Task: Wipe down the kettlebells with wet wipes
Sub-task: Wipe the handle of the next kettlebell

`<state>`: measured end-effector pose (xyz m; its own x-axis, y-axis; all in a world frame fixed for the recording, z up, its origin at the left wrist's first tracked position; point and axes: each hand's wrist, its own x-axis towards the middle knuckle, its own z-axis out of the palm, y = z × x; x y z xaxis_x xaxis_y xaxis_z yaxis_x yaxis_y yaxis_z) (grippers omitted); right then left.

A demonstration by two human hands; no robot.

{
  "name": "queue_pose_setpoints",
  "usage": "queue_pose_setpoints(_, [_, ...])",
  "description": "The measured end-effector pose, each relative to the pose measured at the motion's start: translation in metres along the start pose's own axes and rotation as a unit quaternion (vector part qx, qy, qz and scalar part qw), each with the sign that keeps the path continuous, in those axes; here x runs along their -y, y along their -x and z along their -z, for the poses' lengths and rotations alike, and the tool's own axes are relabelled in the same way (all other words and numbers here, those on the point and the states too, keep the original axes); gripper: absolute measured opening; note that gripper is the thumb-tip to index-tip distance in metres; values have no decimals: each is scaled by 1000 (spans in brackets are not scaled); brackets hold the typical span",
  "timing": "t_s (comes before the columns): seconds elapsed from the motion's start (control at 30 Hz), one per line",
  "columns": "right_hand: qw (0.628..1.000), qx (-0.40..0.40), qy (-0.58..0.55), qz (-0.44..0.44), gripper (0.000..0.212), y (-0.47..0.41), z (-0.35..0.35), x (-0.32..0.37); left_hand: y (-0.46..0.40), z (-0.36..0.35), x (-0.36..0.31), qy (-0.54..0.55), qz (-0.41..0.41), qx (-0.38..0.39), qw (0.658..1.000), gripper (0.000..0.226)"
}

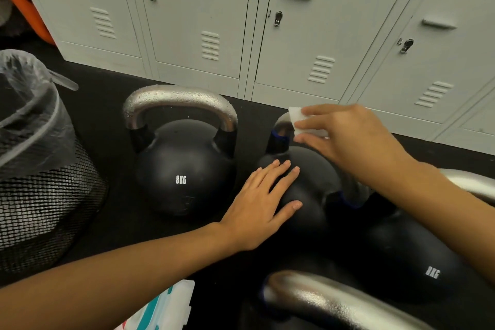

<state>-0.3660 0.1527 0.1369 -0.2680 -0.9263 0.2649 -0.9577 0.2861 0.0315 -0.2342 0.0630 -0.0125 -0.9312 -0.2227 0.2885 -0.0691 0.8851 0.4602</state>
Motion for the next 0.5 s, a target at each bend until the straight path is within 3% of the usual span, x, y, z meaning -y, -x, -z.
queue_pose_setpoints(0.07, [999,28,-13,-36,23,-16,-2,5,0,1,0,4,1,-1,1000,61])
queue_pose_setpoints(0.13, [985,22,-128,-113,20,-30,1,2,0,1,-1,7,0,0,1000,61])
queue_pose_setpoints(0.23, [928,10,-317,-196,15,-27,7,-10,1,1,0,6,-2,-1,1000,61])
queue_pose_setpoints(0.3, [897,-18,-379,-225,13,-9,7,-15,1,0,1,2,-2,-4,1000,61])
queue_pose_setpoints(0.4, [893,-79,-388,-214,7,26,1,-12,0,-1,1,-1,-3,-10,1000,61])
queue_pose_setpoints(0.5, [931,-149,-298,-152,13,50,-6,-6,1,-3,1,-4,-4,-19,1000,61])
